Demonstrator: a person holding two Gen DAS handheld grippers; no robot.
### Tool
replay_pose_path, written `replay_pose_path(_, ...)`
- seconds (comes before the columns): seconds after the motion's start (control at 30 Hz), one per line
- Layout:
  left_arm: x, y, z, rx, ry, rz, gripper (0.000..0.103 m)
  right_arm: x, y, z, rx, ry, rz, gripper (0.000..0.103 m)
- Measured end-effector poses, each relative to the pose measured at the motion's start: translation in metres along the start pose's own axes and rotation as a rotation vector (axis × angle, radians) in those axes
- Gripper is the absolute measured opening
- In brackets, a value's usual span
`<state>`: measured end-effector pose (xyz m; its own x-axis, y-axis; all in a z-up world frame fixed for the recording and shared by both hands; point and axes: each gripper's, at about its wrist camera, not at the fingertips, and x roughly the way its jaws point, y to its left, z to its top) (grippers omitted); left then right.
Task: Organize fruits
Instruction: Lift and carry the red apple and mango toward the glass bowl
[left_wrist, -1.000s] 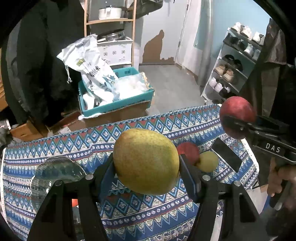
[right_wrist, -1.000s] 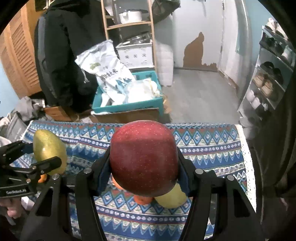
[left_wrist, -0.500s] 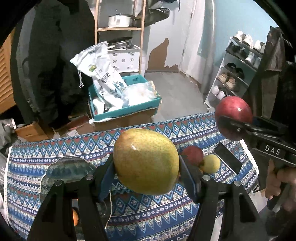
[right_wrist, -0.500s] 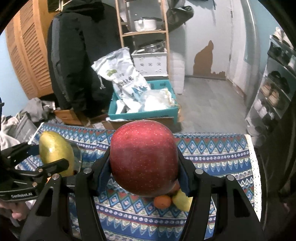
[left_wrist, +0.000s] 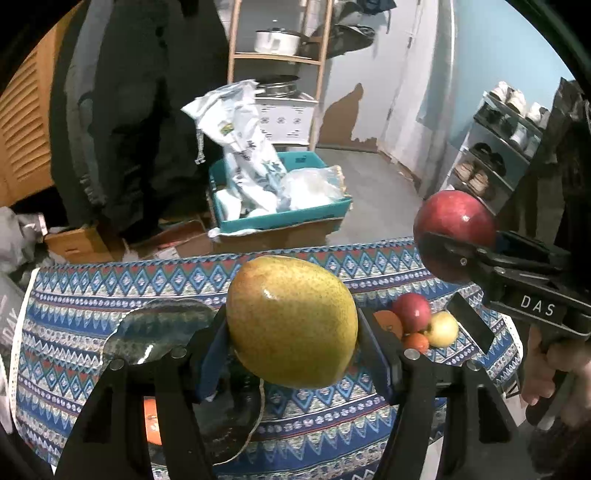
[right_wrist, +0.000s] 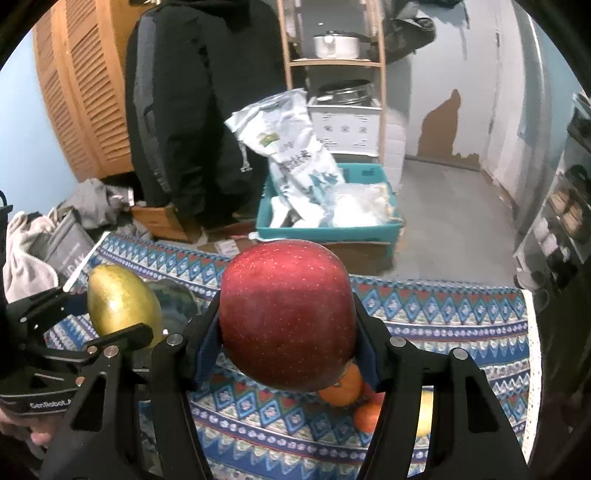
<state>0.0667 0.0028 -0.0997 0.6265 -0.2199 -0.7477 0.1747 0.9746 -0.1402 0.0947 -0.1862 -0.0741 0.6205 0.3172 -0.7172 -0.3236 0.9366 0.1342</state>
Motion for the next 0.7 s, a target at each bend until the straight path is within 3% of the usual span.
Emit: replay_pose_path(0.7,-0.007,0.097,-0.026,-0.139,0.014,0.118,0.067,0.067,0.092,0.022,-0.087,0.072,0.119,0.062)
